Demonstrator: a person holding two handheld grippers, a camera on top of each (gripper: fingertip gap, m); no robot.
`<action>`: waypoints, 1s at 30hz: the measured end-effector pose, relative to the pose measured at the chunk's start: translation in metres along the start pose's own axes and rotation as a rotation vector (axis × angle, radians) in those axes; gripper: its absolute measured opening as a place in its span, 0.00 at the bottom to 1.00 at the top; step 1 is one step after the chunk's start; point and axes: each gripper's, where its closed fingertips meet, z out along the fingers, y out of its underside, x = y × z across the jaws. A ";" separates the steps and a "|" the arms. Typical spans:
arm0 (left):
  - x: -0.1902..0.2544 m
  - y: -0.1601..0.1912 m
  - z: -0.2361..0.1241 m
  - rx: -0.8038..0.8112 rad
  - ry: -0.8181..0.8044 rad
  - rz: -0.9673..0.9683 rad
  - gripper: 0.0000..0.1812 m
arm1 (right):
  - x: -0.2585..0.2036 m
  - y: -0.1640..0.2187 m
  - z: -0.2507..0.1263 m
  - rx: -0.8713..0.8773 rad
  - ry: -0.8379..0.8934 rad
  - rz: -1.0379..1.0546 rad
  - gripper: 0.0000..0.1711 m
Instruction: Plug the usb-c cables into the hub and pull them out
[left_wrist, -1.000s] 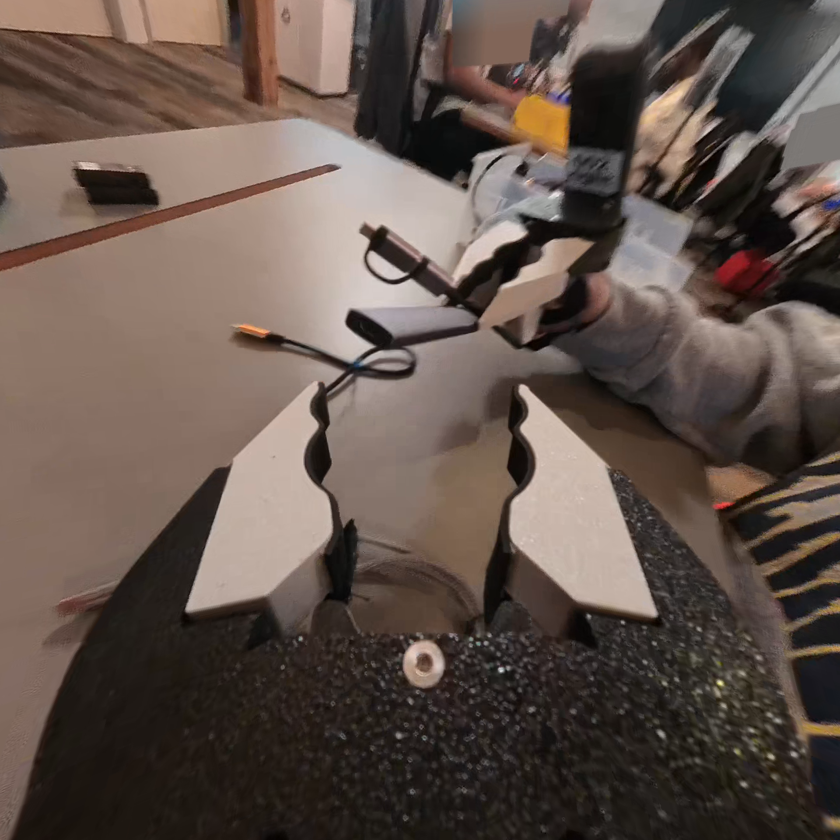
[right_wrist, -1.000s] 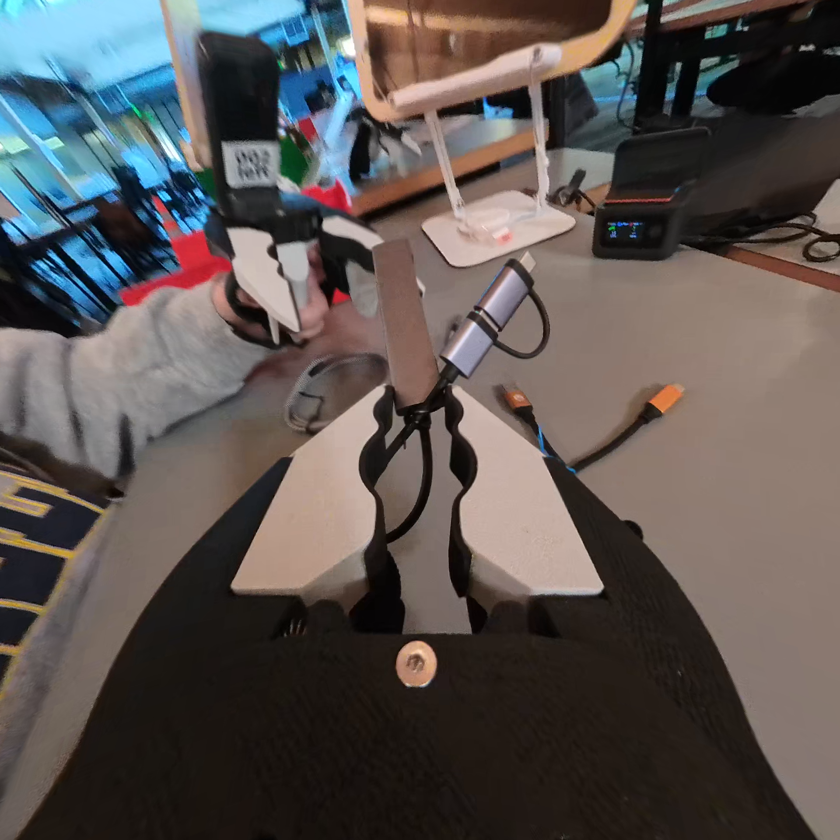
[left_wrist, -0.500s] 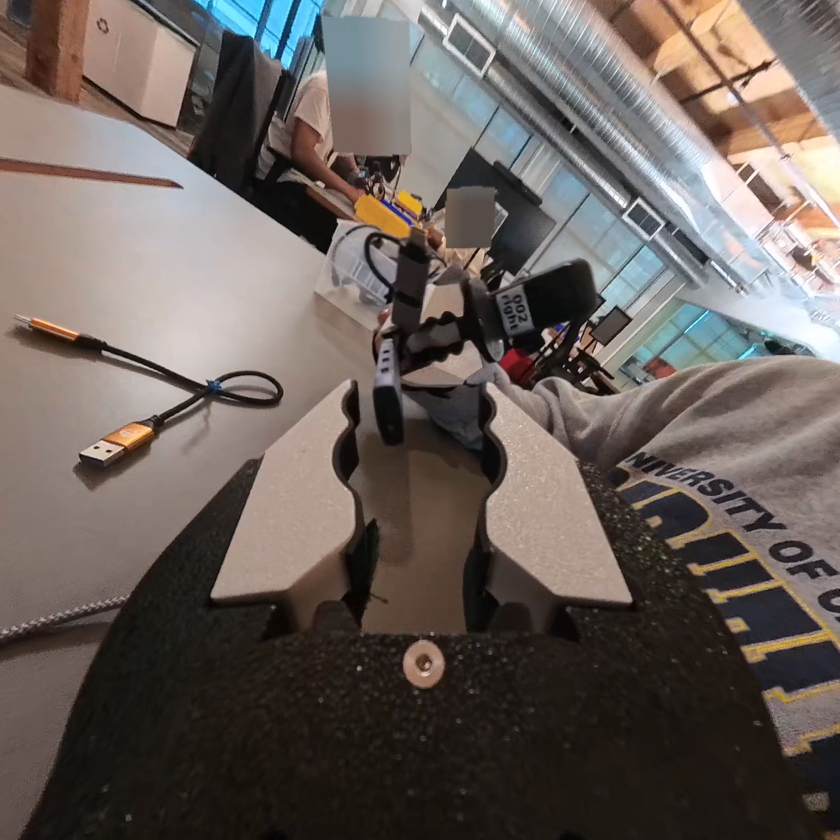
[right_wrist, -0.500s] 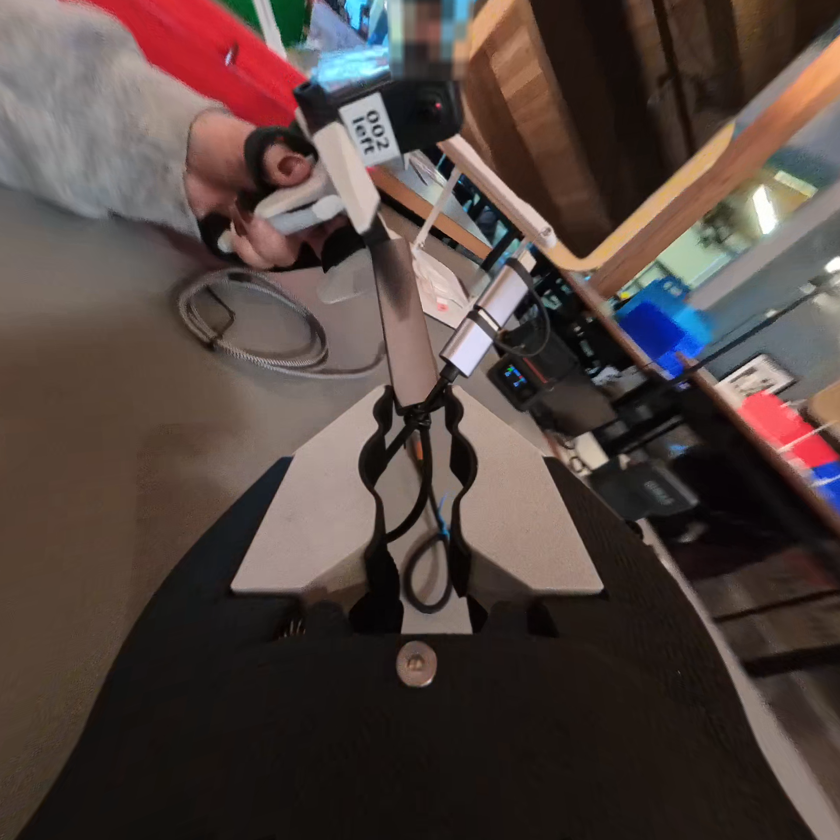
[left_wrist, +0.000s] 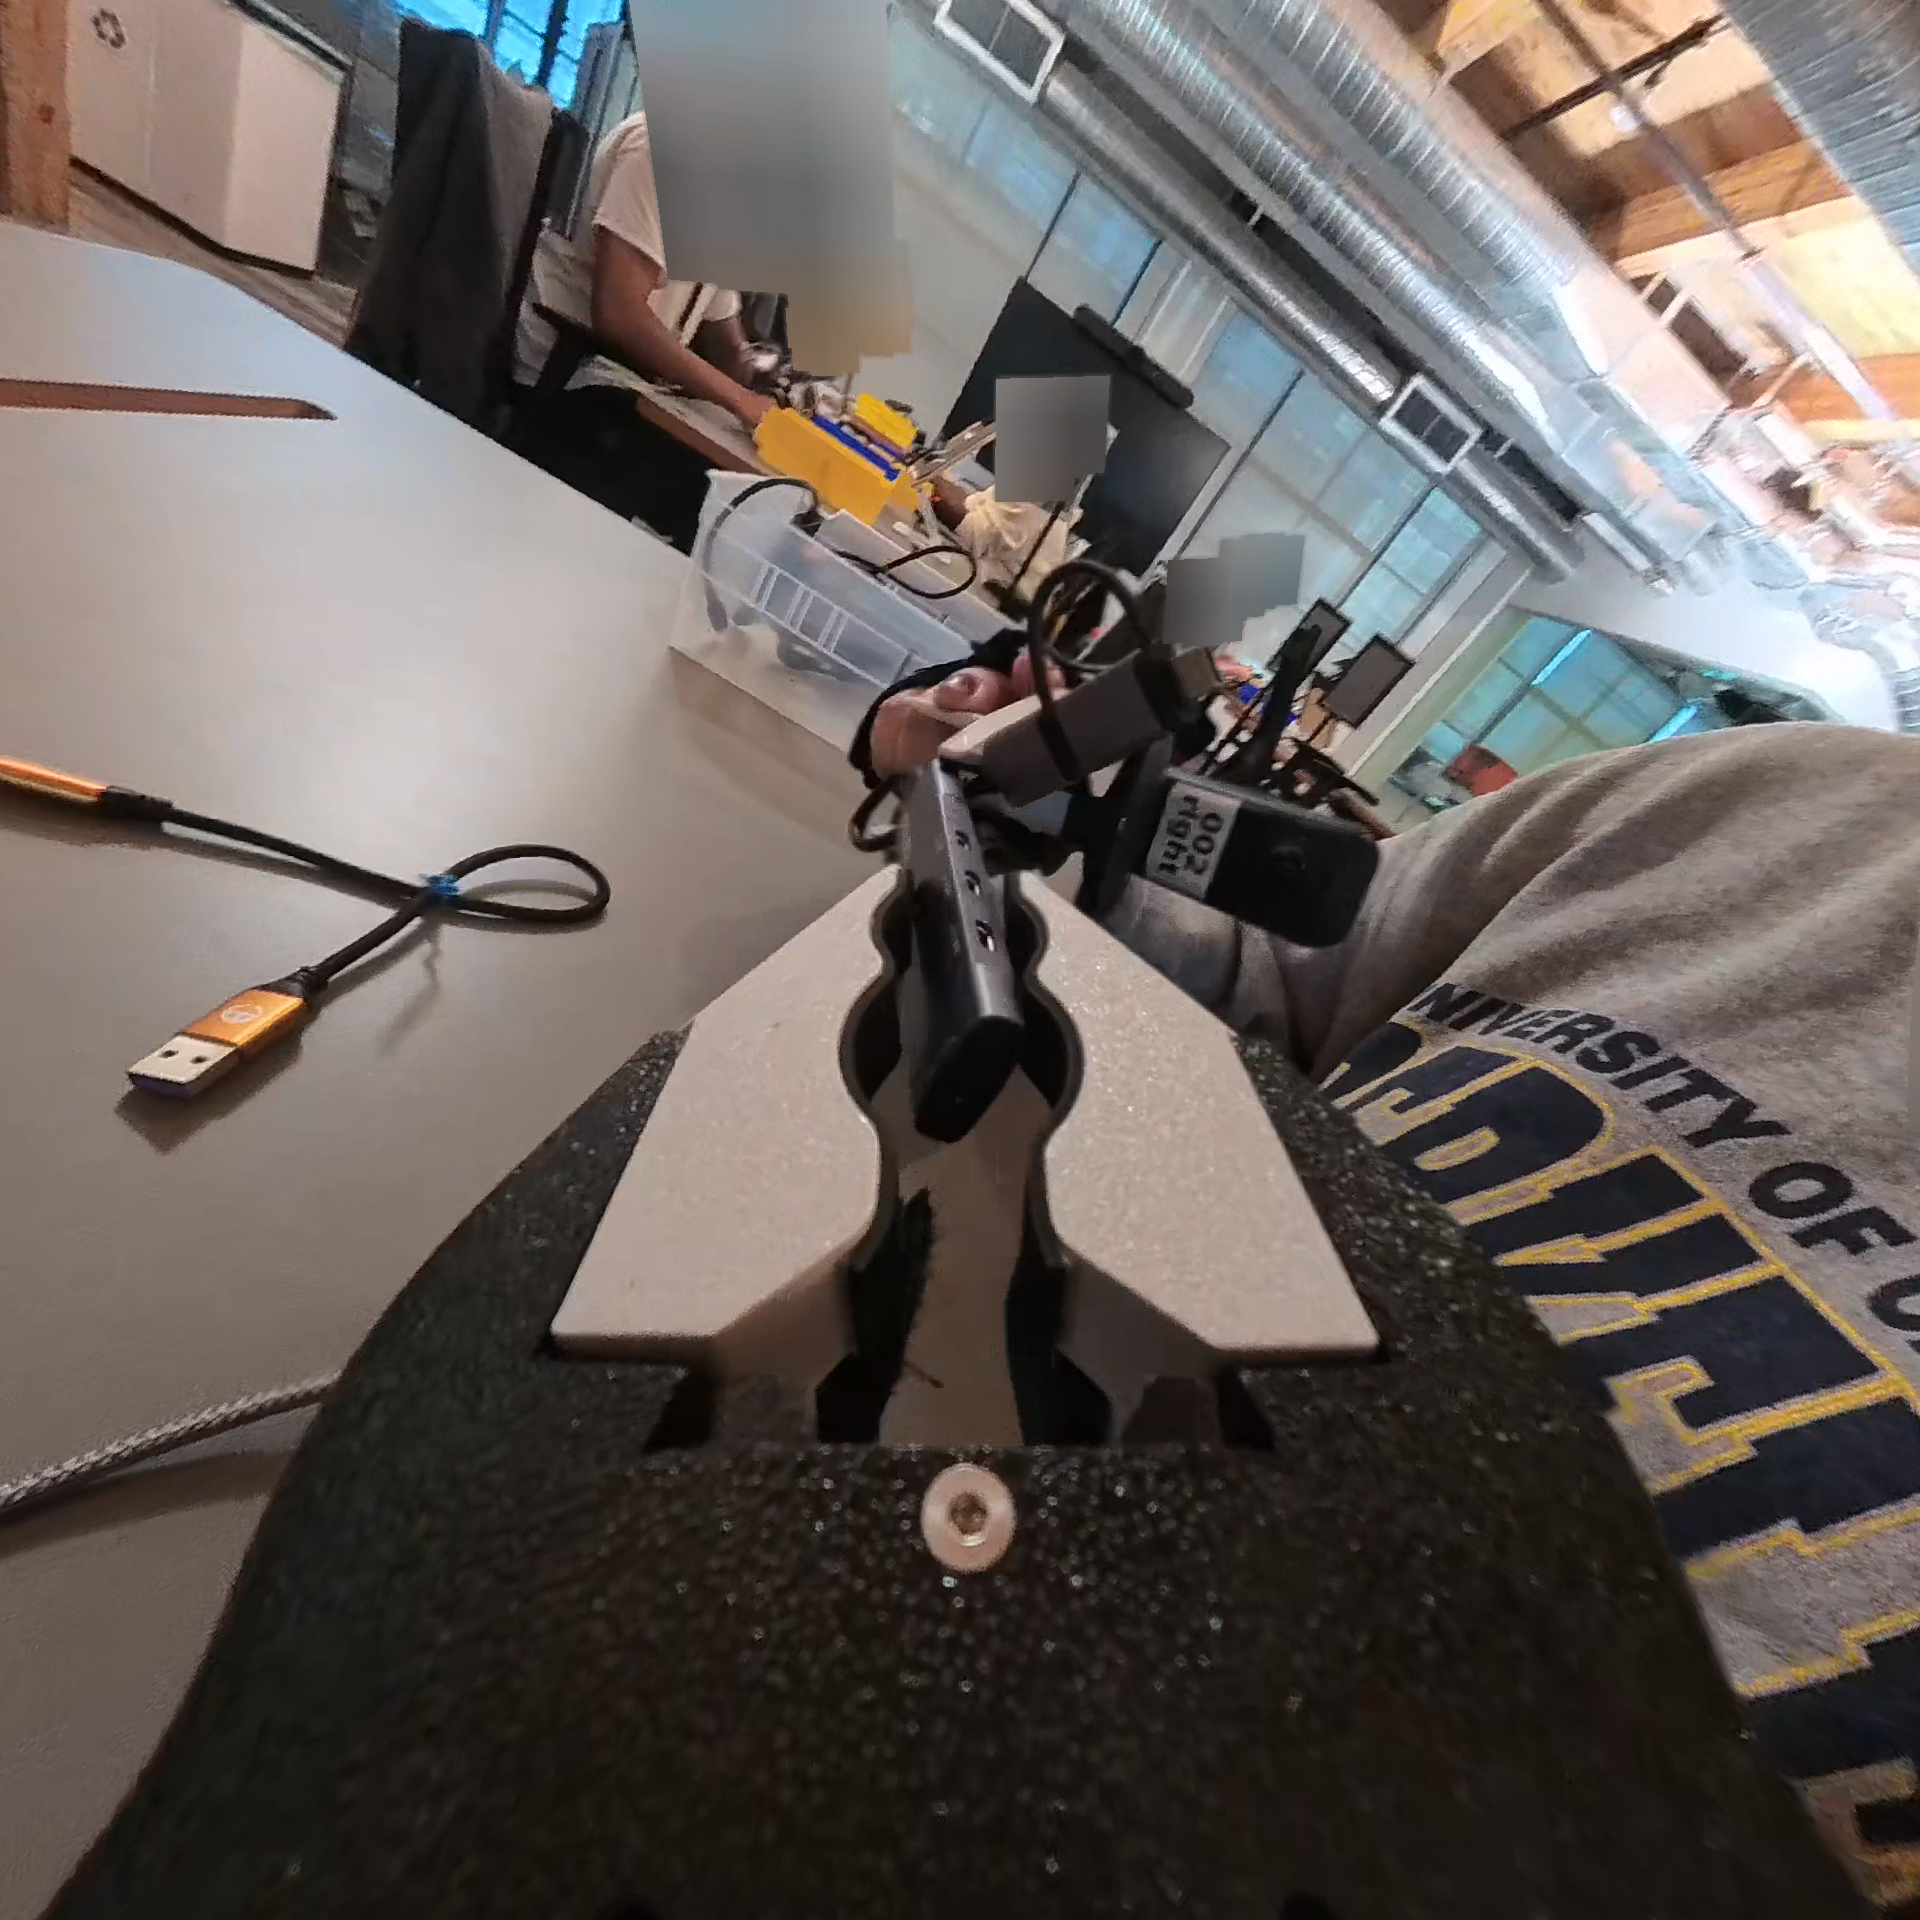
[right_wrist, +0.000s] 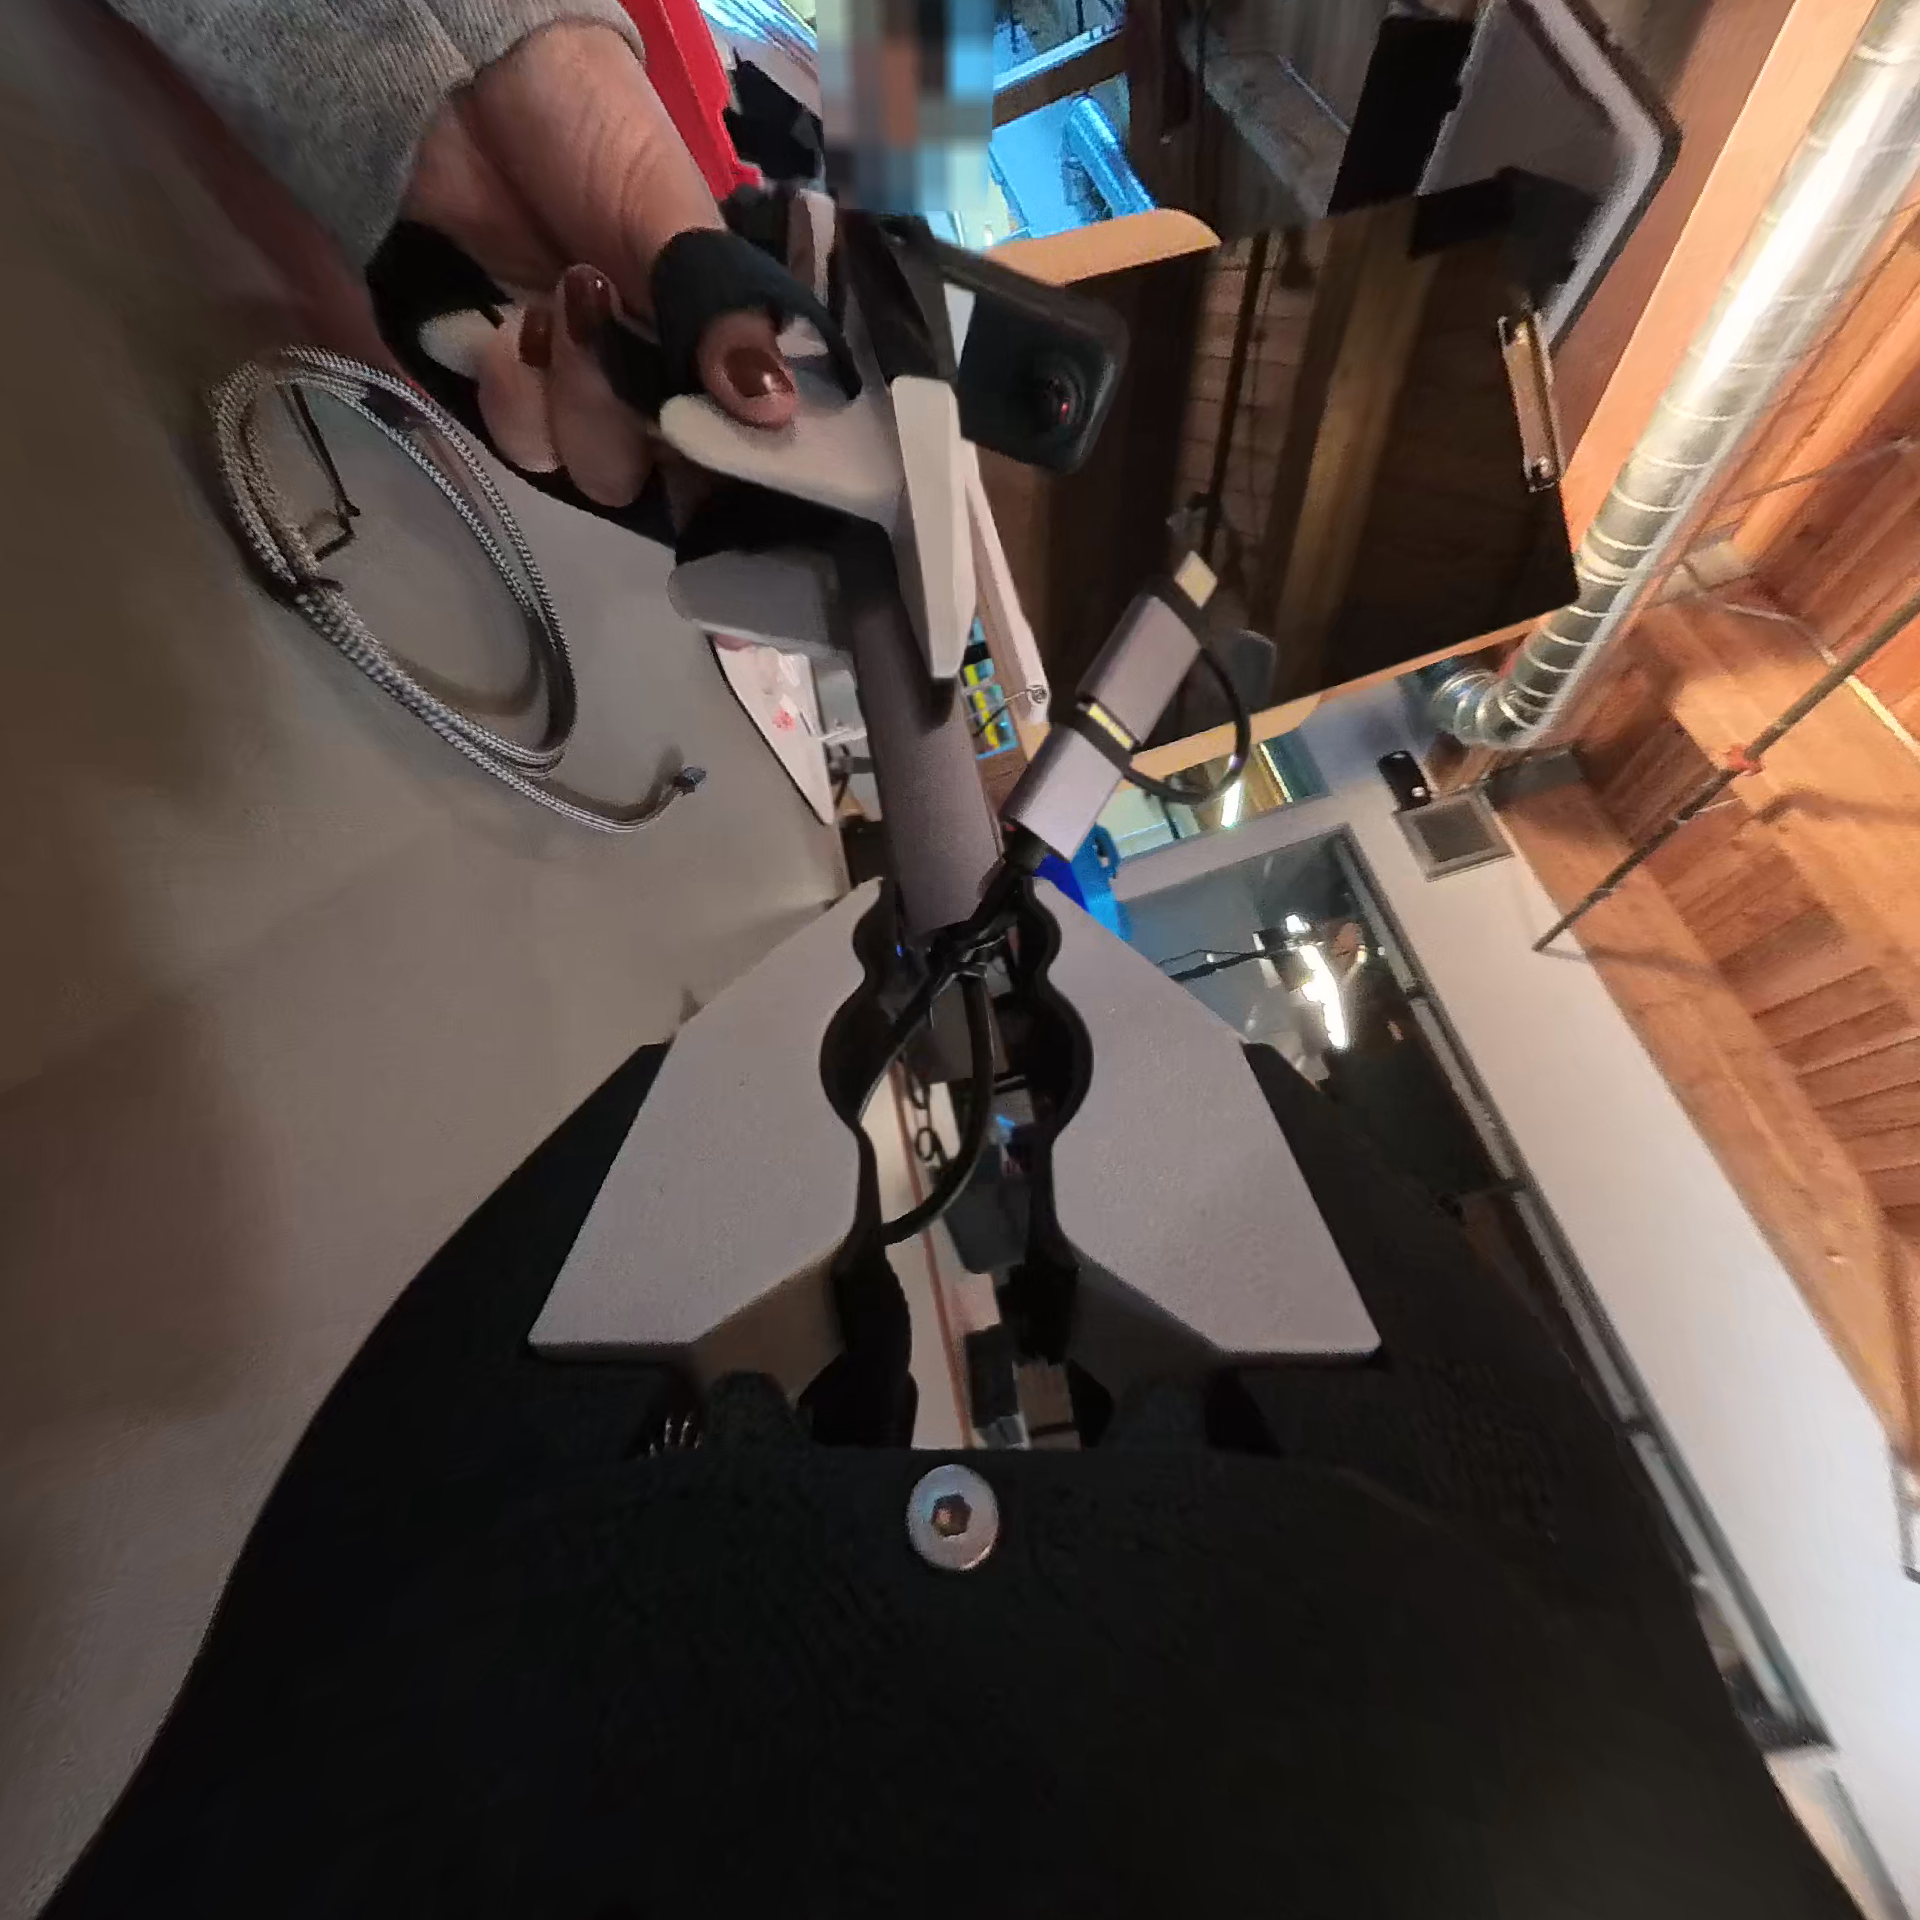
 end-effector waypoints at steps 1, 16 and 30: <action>0.002 -0.001 0.000 0.011 0.024 -0.009 0.09 | 0.001 -0.001 0.000 0.002 0.009 -0.010 0.13; -0.045 0.010 -0.017 -0.173 -0.484 0.577 0.04 | 0.022 0.037 -0.014 -0.074 -0.054 0.332 0.35; -0.037 0.053 0.012 -0.372 -0.455 0.884 0.04 | -0.048 0.177 0.043 -0.803 -0.403 1.332 0.17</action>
